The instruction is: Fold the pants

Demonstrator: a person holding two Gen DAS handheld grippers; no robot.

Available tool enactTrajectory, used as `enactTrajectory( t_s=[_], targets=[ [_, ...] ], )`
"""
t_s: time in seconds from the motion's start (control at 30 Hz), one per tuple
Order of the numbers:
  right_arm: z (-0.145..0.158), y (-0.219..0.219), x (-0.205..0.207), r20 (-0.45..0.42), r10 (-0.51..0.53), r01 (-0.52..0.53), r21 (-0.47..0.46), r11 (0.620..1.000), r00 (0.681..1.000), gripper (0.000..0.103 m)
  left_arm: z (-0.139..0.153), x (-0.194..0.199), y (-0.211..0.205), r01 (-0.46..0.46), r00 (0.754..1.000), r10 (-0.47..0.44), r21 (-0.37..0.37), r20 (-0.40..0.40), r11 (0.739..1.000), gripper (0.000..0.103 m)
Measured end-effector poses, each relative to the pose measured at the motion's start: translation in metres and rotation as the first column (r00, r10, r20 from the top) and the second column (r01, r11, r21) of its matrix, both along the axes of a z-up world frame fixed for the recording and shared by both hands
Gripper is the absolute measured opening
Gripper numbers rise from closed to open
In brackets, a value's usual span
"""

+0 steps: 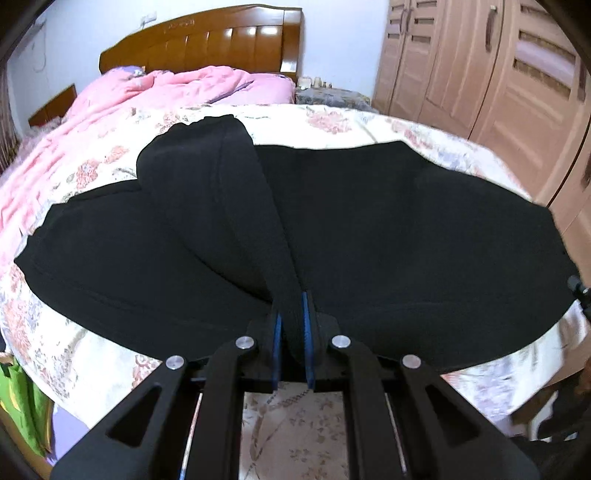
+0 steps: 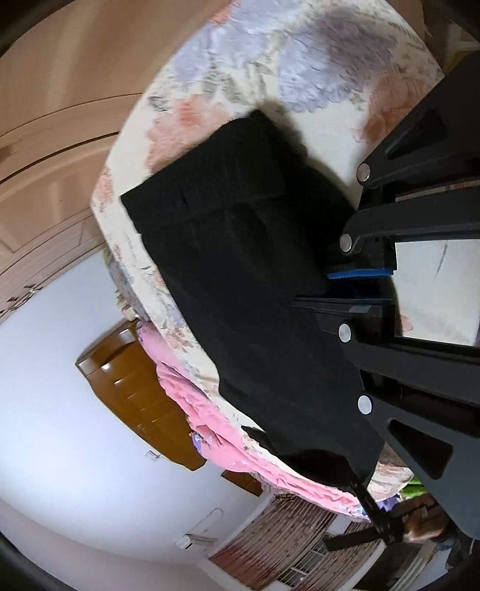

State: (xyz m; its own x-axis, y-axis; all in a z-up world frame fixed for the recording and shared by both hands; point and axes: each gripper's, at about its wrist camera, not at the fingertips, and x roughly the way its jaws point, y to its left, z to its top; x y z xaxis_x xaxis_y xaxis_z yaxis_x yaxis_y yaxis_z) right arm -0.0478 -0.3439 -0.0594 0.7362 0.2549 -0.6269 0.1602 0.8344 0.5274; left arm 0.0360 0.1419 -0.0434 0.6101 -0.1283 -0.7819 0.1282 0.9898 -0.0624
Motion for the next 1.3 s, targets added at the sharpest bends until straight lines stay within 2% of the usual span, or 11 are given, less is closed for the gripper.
enactTrajectory(
  t_s=[0.13,0.33,0.4,0.47,0.6,0.73,0.77,0.87,1.0,1.17,1.3],
  targets=[
    [-0.028,-0.001,0.003,-0.081,-0.016,0.017,0.005,1.0,0.997,0.013,-0.019,0.0,-0.002,0.014,0.999,-0.013,0.034,-0.05,0.999,0.01],
    [-0.016,-0.001,0.003,-0.063,-0.01,0.009,-0.018,1.0,0.998,0.013,-0.017,-0.001,0.0,0.014,1.0,-0.013,0.015,-0.011,1.0,0.016],
    [-0.023,0.001,0.006,-0.098,-0.001,-0.002,-0.026,1.0,0.995,0.014,-0.022,-0.001,0.0,0.008,1.0,-0.007,0.029,-0.017,1.0,0.029],
    [-0.022,-0.002,0.004,-0.106,0.001,-0.002,-0.006,1.0,0.994,0.016,-0.022,-0.004,0.007,-0.029,1.0,0.029,0.032,0.007,0.999,0.075],
    [-0.011,-0.011,-0.001,-0.191,-0.016,0.022,0.03,0.999,0.981,0.025,-0.002,-0.008,0.025,-0.086,0.994,0.084,0.029,0.065,0.996,0.08],
    [0.022,-0.013,-0.009,-0.174,-0.077,0.067,-0.065,0.996,0.982,0.096,0.033,-0.004,0.021,-0.11,0.978,0.082,0.139,0.191,0.984,0.094],
    [0.035,-0.009,-0.008,-0.129,-0.07,0.06,-0.076,0.995,0.989,0.099,0.038,-0.002,0.016,-0.096,0.977,0.064,0.154,0.202,0.983,0.095],
    [0.063,0.009,0.004,-0.064,-0.035,0.025,-0.143,0.989,0.997,0.099,0.055,0.015,-0.019,0.014,0.97,-0.058,0.184,0.237,0.983,0.101],
    [0.081,0.042,0.053,-0.025,0.094,-0.097,-0.224,0.97,0.995,0.099,0.046,0.048,-0.068,0.149,0.963,-0.19,0.211,0.189,0.966,0.101],
    [0.061,0.088,0.137,-0.13,0.183,-0.206,-0.194,0.959,0.974,0.099,0.013,0.083,-0.1,0.17,0.98,-0.188,0.221,0.063,0.96,0.101],
    [0.04,0.115,0.177,-0.138,0.263,-0.284,-0.159,0.946,0.955,0.099,0.027,0.091,-0.091,0.167,0.971,-0.208,0.292,0.115,0.942,0.101]
  ],
)
